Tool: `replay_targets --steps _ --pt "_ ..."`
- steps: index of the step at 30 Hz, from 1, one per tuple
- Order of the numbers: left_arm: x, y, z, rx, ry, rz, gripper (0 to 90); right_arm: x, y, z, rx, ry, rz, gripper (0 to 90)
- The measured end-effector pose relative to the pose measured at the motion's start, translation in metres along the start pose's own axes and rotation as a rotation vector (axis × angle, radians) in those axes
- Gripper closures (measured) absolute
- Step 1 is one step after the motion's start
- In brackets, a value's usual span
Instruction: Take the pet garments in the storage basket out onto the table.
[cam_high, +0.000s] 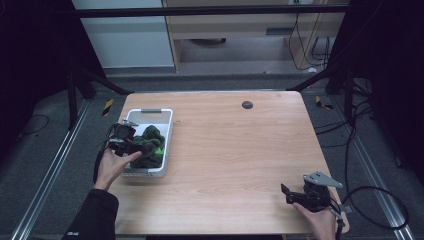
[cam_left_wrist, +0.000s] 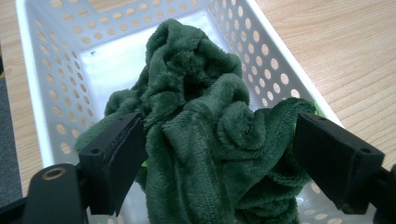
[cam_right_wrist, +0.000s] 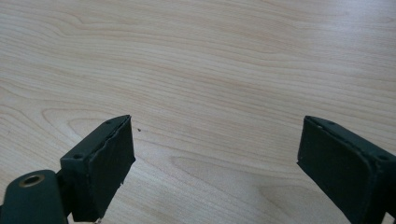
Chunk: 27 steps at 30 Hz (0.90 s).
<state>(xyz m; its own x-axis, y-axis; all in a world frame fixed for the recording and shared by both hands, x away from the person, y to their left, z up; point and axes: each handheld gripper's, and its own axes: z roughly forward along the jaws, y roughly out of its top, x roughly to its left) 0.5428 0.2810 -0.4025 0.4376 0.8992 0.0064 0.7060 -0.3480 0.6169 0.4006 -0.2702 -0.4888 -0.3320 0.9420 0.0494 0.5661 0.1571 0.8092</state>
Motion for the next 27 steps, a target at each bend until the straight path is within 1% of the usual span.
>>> replay_targets --steps 4,5,7,10,13,15,17,19,21,23,27 --pt "0.0 0.0 0.006 0.022 0.0 -0.006 16.5 0.0 0.0 0.0 0.003 0.001 -0.005 10.5" --pt "0.0 0.0 0.007 0.024 -0.002 -0.007 16.3 0.0 0.0 0.001 0.001 -0.002 -0.012 10.5" --pt "0.0 0.0 0.009 0.024 -0.004 -0.011 16.2 0.0 0.0 0.001 0.001 -0.002 -0.013 10.5" --pt "0.0 0.0 0.014 0.044 0.002 -0.004 16.1 -0.001 0.0 0.002 0.003 -0.001 -0.021 10.3" --pt "0.001 -0.001 0.018 0.047 0.002 -0.014 16.1 -0.001 0.0 0.002 0.008 0.002 -0.019 10.1" --pt "0.003 -0.002 0.02 0.059 -0.001 -0.024 16.1 0.0 -0.001 0.002 0.014 0.002 -0.016 9.8" --pt "0.004 -0.003 0.022 0.058 -0.011 -0.032 16.0 0.0 -0.001 0.002 0.017 0.005 -0.018 9.6" --pt "0.004 -0.004 0.023 0.063 -0.013 -0.034 16.4 0.0 -0.001 0.003 0.02 0.005 -0.019 9.4" --pt "0.004 -0.005 0.024 0.063 -0.014 -0.036 17.4 0.0 -0.001 0.003 0.026 0.01 -0.02 9.3" --pt "0.006 -0.006 0.025 0.078 -0.02 -0.038 19.5 0.0 0.0 0.003 0.026 0.011 -0.018 9.3" --pt "0.005 -0.007 0.027 0.093 -0.026 -0.039 23.7 0.0 0.0 0.003 0.026 0.011 -0.018 9.2"
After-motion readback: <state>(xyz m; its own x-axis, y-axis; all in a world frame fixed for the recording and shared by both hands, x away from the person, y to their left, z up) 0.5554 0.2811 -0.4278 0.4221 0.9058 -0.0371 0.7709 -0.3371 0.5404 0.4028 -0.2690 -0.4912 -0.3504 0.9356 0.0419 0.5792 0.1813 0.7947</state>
